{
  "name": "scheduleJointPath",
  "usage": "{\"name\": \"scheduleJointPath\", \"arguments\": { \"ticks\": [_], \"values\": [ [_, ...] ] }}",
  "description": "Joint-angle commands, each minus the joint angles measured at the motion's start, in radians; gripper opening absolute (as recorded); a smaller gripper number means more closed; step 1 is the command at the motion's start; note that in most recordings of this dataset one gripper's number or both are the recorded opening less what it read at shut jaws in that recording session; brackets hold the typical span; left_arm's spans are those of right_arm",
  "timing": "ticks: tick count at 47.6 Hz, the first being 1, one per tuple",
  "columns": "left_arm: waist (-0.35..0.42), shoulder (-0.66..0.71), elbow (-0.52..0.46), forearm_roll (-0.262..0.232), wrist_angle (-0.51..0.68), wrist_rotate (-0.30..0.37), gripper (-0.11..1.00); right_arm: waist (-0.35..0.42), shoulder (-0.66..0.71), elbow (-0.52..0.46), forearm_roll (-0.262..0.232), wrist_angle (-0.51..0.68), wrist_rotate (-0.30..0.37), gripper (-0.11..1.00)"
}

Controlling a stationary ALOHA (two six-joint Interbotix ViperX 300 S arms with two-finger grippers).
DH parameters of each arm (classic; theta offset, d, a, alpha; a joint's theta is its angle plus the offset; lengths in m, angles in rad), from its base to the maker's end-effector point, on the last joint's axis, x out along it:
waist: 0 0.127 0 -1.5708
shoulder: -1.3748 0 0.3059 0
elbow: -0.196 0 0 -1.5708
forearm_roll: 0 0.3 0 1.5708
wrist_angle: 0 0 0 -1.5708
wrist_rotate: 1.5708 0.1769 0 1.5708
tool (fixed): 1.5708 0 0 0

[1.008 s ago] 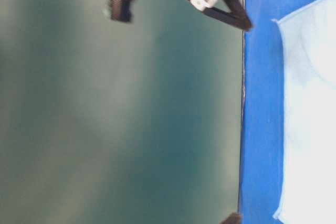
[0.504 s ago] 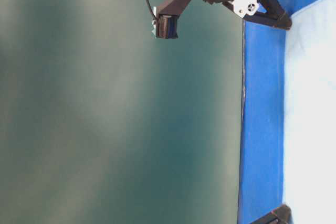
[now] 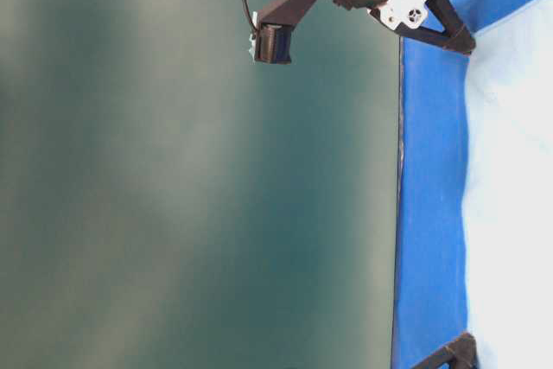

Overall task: Fold the light blue towel.
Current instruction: 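Grasp far corners and fold the towel toward the near edge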

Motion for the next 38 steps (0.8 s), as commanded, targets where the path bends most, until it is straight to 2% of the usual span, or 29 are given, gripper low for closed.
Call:
{"name": "scheduleJointPath", "arguments": {
  "ticks": [1,12,27,38],
  "values": [
    [-0.011,-0.014,0.005,0.003,0.014,0.0,0.01,0.002,-0.011,-0.014,-0.003,0.003,-0.002,0.02],
    [-0.003,-0.086,-0.008,0.003,0.066,0.005,0.01,0.002,-0.038,-0.012,-0.003,0.005,0.008,0.02],
    [0.012,-0.275,-0.005,0.005,0.152,0.018,0.01,0.003,-0.161,-0.012,-0.002,0.075,0.011,0.02],
    [0.002,-0.288,0.003,0.003,0.173,0.029,0.01,0.018,-0.167,-0.014,0.0,0.081,0.014,0.02]
  ]
}}
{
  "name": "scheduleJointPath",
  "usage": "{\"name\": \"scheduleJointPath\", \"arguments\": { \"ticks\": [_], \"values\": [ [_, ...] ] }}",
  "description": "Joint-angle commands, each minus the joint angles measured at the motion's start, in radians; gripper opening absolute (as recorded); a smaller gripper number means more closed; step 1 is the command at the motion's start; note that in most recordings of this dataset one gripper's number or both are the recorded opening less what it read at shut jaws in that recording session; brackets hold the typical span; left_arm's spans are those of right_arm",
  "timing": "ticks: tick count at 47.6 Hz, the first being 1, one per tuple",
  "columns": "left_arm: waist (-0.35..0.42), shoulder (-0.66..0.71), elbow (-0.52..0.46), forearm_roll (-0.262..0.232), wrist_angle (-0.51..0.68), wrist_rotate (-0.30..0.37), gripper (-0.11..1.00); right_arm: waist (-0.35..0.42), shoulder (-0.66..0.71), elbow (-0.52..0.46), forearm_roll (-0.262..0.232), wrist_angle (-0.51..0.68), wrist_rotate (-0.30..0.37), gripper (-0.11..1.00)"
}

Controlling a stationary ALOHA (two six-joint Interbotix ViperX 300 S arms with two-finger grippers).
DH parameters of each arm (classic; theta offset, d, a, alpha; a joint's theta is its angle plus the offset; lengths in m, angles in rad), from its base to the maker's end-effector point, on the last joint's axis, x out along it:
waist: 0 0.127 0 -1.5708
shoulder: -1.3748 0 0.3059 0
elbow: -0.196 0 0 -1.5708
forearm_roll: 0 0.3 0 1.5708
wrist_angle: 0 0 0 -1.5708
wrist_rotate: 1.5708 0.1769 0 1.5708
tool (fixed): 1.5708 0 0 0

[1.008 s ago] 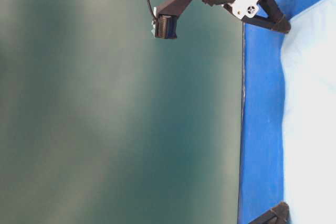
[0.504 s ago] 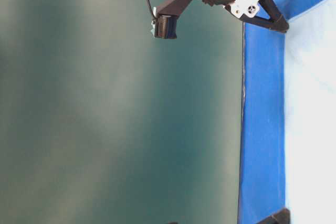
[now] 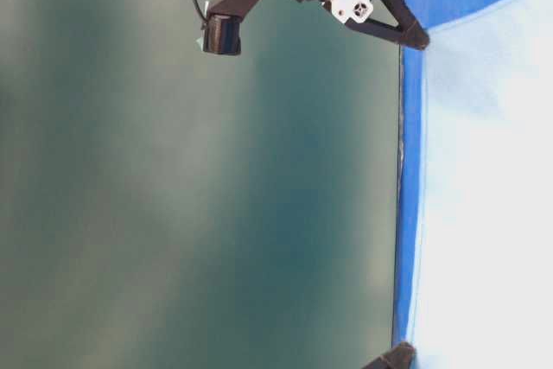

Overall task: Fold the light blue towel.
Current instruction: 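Grasp far corners and fold the towel toward the near edge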

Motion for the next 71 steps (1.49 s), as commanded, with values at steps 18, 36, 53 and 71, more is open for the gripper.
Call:
{"name": "scheduleJointPath", "arguments": {
  "ticks": [18,36,53,71],
  "values": [
    [-0.175,-0.038,0.011,0.002,0.095,-0.011,0.01,0.153,-0.095,-0.003,0.066,0.094,0.008,0.02],
    [-0.463,-0.029,0.005,0.0,0.193,-0.13,0.01,0.385,-0.095,0.017,0.221,0.144,0.008,0.02],
    [-0.695,0.002,-0.023,0.002,0.196,-0.345,0.01,0.566,-0.086,0.017,0.357,0.137,0.008,0.02],
    [-0.818,0.049,-0.071,0.0,0.207,-0.414,0.01,0.643,-0.037,0.014,0.428,0.103,0.008,0.02]
  ]
}}
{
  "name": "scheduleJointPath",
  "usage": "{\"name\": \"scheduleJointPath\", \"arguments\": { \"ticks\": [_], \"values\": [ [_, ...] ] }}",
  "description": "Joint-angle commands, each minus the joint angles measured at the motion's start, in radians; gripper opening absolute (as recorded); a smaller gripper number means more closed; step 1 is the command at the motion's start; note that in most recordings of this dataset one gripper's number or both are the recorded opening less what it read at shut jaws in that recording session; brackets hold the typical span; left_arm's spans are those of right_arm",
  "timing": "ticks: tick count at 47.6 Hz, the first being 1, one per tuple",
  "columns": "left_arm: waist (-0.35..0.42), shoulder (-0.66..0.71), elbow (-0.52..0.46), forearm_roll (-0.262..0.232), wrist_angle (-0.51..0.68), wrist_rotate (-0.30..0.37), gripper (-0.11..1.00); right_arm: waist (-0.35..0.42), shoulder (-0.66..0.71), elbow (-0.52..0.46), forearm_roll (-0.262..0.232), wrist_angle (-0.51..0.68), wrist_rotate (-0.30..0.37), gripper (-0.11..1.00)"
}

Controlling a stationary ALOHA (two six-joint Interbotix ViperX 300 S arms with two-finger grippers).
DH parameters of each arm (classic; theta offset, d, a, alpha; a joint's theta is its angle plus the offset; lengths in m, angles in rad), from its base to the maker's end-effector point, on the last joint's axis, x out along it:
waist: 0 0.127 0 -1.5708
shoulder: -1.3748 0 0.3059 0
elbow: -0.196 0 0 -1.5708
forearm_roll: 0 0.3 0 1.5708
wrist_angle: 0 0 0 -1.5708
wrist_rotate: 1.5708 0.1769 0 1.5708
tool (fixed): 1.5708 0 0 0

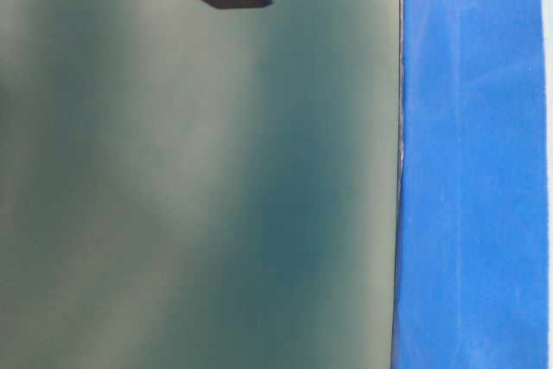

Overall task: Fold the light blue towel.
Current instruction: 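Grasp far corners and fold the towel toward the near edge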

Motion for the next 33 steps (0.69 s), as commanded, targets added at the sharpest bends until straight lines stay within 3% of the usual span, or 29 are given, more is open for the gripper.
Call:
{"name": "scheduleJointPath", "arguments": {
  "ticks": [1,22,26,30,33],
  "values": [
    [-0.006,0.003,-0.023,0.002,-0.003,0.0,0.01,0.005,0.005,-0.011,0.012,-0.012,-0.002,0.02],
    [0.041,0.018,-0.029,0.002,-0.003,0.0,0.03,0.005,0.009,-0.011,0.034,-0.04,-0.002,0.05],
    [0.041,0.012,-0.031,0.002,-0.002,0.0,0.2,0.005,0.008,-0.015,0.038,-0.041,-0.002,0.29],
    [0.041,-0.011,-0.032,0.002,0.006,0.003,0.45,0.005,-0.003,-0.018,0.035,-0.04,-0.005,0.54],
    [0.041,-0.035,-0.035,0.003,0.023,0.012,0.63,0.005,-0.023,-0.021,0.032,-0.038,-0.008,0.65]
  ]
}}
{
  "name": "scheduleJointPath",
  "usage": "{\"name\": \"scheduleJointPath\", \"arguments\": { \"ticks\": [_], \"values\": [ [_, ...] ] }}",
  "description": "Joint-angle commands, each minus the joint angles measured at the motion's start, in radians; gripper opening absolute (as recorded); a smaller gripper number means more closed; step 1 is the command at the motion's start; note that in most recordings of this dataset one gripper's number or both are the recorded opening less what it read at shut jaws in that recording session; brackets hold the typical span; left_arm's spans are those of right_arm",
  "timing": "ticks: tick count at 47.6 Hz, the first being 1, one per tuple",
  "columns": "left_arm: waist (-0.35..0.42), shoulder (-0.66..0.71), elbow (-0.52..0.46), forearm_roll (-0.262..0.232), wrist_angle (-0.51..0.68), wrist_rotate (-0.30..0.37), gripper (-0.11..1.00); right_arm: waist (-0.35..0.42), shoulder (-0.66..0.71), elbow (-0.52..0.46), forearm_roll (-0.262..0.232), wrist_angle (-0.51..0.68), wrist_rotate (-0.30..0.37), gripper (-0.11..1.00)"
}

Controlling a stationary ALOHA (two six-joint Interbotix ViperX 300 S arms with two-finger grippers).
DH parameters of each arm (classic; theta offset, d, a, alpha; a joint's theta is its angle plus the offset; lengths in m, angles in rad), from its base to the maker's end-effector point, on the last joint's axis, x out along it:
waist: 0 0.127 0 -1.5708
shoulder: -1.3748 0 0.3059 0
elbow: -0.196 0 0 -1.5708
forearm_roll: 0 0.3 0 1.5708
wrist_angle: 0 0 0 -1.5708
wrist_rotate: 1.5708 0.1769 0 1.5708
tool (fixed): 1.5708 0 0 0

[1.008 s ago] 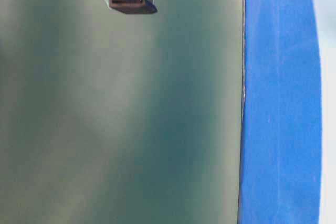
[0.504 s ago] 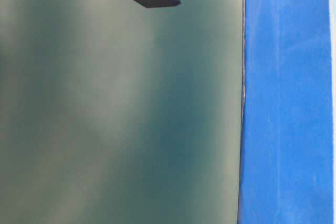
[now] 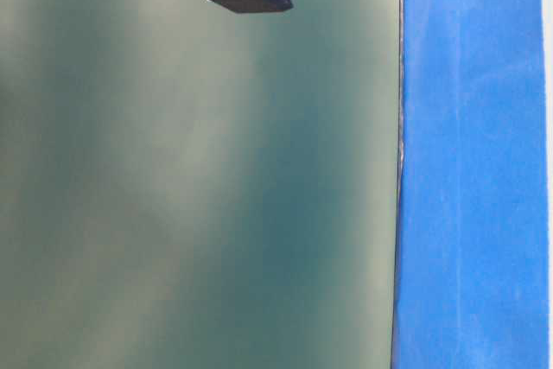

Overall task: Fold the light blue towel.
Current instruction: 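Grasp far corners and fold the towel toward the near edge, then grasp the folded towel's side edges with both grippers and lift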

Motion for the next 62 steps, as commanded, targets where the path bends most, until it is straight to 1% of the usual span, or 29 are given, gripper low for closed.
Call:
{"name": "scheduleJointPath", "arguments": {
  "ticks": [1,2,4,6,8,11,14,15,19,24,30,35,41,47,56,62],
  "values": [
    [0.006,-0.052,-0.018,0.002,0.014,0.005,0.71,0.005,-0.048,-0.02,-0.005,-0.005,-0.005,0.65],
    [0.008,-0.063,-0.018,0.002,0.023,0.006,0.75,0.005,-0.055,-0.02,-0.008,-0.005,-0.006,0.63],
    [0.017,-0.092,-0.018,0.0,0.041,0.015,0.78,0.0,-0.074,-0.018,-0.017,-0.005,-0.006,0.59],
    [0.031,-0.115,-0.017,0.002,0.057,0.031,0.75,-0.006,-0.092,-0.015,-0.031,-0.005,-0.006,0.57],
    [0.048,-0.138,-0.015,0.002,0.069,0.051,0.73,-0.018,-0.11,-0.009,-0.044,-0.003,-0.006,0.58],
    [0.087,-0.164,-0.012,0.0,0.071,0.091,0.71,-0.058,-0.13,0.003,-0.071,-0.003,-0.006,0.59],
    [0.135,-0.176,-0.008,0.002,0.071,0.137,0.68,-0.109,-0.137,0.014,-0.084,-0.005,-0.006,0.58],
    [0.161,-0.175,-0.008,0.002,0.072,0.16,0.68,-0.124,-0.138,0.017,-0.089,-0.003,-0.006,0.58],
    [0.225,-0.172,-0.008,0.0,0.083,0.216,0.68,-0.189,-0.137,0.021,-0.11,-0.003,-0.008,0.58],
    [0.29,-0.164,-0.008,0.002,0.086,0.275,0.67,-0.229,-0.13,0.023,-0.141,0.005,-0.009,0.58],
    [0.31,-0.152,-0.002,0.0,0.086,0.298,0.67,-0.238,-0.106,0.017,-0.163,0.015,-0.009,0.58],
    [0.316,-0.126,0.002,0.002,0.08,0.301,0.67,-0.239,-0.072,0.014,-0.163,0.012,-0.009,0.58],
    [0.336,-0.075,0.002,0.0,0.067,0.302,0.67,-0.259,-0.031,0.014,-0.164,0.006,-0.009,0.58],
    [0.357,-0.003,0.011,0.002,0.021,0.302,0.67,-0.27,0.012,0.023,-0.163,-0.012,-0.009,0.58],
    [0.368,0.058,0.029,0.0,-0.044,0.301,0.63,-0.272,0.048,0.029,-0.163,-0.041,-0.009,0.58],
    [0.367,0.055,0.037,0.0,-0.044,0.288,0.56,-0.272,0.048,0.032,-0.163,-0.04,-0.008,0.58]
  ]
}}
